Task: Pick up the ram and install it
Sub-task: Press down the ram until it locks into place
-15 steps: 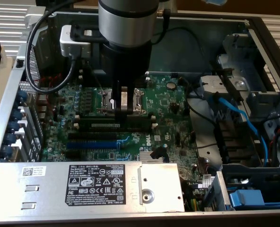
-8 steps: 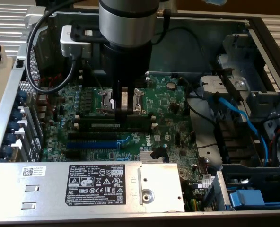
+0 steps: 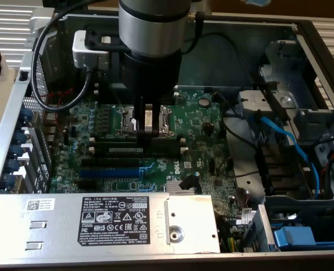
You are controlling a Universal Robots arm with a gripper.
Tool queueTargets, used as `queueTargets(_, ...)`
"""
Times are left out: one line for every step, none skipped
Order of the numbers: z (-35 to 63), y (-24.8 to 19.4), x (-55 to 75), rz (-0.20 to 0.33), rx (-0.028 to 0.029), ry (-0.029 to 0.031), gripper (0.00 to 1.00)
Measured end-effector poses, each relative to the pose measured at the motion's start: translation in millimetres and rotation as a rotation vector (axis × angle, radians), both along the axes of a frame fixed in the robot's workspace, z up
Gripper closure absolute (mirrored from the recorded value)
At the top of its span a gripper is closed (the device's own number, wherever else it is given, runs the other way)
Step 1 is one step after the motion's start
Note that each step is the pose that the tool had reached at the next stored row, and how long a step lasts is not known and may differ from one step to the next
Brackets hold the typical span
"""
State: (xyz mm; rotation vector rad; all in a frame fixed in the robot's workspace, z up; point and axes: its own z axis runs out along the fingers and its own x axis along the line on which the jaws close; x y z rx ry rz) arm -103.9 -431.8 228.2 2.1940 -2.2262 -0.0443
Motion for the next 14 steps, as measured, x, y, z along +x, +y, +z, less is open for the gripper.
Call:
queueTargets(0.0, 0.0, -0.1, 0.0, 0.0, 0.002, 0.9)
queueTargets(-0.1, 0.0, -0.1, 0.0, -0.0002, 0.0036, 0.9)
queueTargets(-0.2, 0.0, 0.0, 0.0, -0.0002, 0.005, 0.9)
queueTargets(-0.2, -0.1, -0.1, 0.0, -0.0004, 0.0066, 0.9)
queueTargets(-0.4, -0.1, -0.1, 0.0, -0.0003, 0.0078, 0.9)
queueTargets(-0.5, 0.0, 0.0, 0.0, -0.0002, 0.0088, 0.9)
queueTargets(-0.7, 0.0, 0.2, 0.0, -0.0001, 0.0098, 0.9)
queueTargets(-0.8, 0.0, 0.5, 0.0, -0.0001, 0.0103, 0.9)
queueTargets(-0.9, 0.0, 0.8, 0.001, 0.0, 0.0104, 0.9)
queueTargets(-1.1, 0.0, 1.0, 0.001, -0.0001, 0.0107, 0.9)
queueTargets(-1.1, -0.1, 1.2, 0.001, -0.0003, 0.0107, 0.9)
queueTargets(-1.1, -0.1, 1.5, 0.001, -0.0004, 0.011, 0.9)
queueTargets(-1.1, -0.1, 1.7, 0.002, -0.0004, 0.0113, 0.9)
queueTargets(-1.2, 0.0, 1.8, 0.002, -0.0003, 0.0117, 0.9)
